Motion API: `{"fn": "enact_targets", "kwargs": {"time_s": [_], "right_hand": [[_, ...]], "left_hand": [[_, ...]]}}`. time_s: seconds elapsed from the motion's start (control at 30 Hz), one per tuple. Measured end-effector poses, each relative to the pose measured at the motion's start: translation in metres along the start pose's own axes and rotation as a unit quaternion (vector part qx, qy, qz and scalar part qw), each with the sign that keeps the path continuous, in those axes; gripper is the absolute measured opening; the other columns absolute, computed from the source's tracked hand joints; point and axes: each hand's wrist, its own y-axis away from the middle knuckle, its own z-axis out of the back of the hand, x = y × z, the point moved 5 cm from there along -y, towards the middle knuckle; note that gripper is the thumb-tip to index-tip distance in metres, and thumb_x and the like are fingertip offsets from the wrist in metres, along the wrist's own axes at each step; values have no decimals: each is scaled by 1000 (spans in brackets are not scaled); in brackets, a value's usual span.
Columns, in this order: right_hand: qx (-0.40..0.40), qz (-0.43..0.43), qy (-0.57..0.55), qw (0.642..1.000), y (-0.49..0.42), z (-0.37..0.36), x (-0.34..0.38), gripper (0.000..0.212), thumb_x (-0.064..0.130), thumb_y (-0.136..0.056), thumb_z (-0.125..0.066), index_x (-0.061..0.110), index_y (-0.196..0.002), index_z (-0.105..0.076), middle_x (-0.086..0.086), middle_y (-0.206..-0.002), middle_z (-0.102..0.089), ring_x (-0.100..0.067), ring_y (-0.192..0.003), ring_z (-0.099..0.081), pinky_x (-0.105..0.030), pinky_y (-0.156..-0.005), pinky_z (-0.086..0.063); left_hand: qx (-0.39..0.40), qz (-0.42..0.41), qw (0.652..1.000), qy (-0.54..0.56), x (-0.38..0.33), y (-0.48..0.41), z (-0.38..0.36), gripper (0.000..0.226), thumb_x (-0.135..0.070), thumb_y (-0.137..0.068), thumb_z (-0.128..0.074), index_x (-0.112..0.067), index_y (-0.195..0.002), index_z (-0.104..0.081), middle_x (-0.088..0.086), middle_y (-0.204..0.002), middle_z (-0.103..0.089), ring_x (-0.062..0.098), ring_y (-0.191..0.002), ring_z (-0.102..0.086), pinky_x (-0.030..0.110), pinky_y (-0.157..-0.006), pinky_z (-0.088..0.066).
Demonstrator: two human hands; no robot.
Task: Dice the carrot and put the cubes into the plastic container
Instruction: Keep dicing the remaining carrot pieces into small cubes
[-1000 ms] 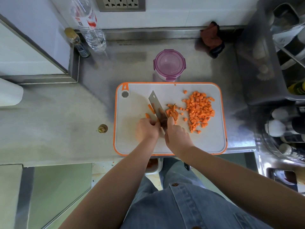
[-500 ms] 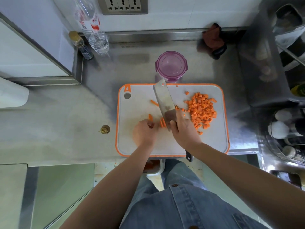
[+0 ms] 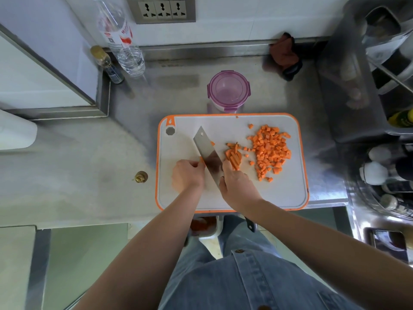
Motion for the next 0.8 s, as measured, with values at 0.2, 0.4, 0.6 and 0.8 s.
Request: {"fn": "enact_targets", "kwargs": {"time_s": [0.2,0.4,0.6,0.8], "right_hand": [[14,-22,15,1000,-5,-8,4,35,12,-98,-39,8,-131,-29,-6,-77,-47,-23,-72,-49,-34,-60,-38],[19,-24,42,999,-7,-10,7,44,12,-98,-42,8,-138,-24,-5,-83,-48,-20,-72,-48,-33,-63,-41],[19,-10,42,999,-11,-7,6,45,13,-99,-40,9,-140,-21,-3,-80,-48,-22,-72,-50,-33,-63,-38],[-53,16,-79,995,-8,26,-7,21,14,-99,-38,5,-118,-37,-4,-63,-47,-24,-55,-50,-33,-49,-33]], "left_hand": [[37,23,998,35,5,-7,-7,29,-43,-86,-62,-19,-83,-78,1,-77,-73,23,-71,-68,27,-58,-49],[56,28,997,38,4,-9,-7,26,-39,-85,-65,-17,-82,-78,4,-78,-73,24,-74,-68,26,-57,-45],[62,15,998,24,6,-12,-10,27,-40,-85,-64,-18,-79,-78,4,-74,-73,23,-71,-69,26,-57,-49],[23,-61,996,-54,0,-4,1,43,-46,-92,-53,-16,-67,-69,3,-65,-66,25,-66,-63,29,-52,-38]]}}
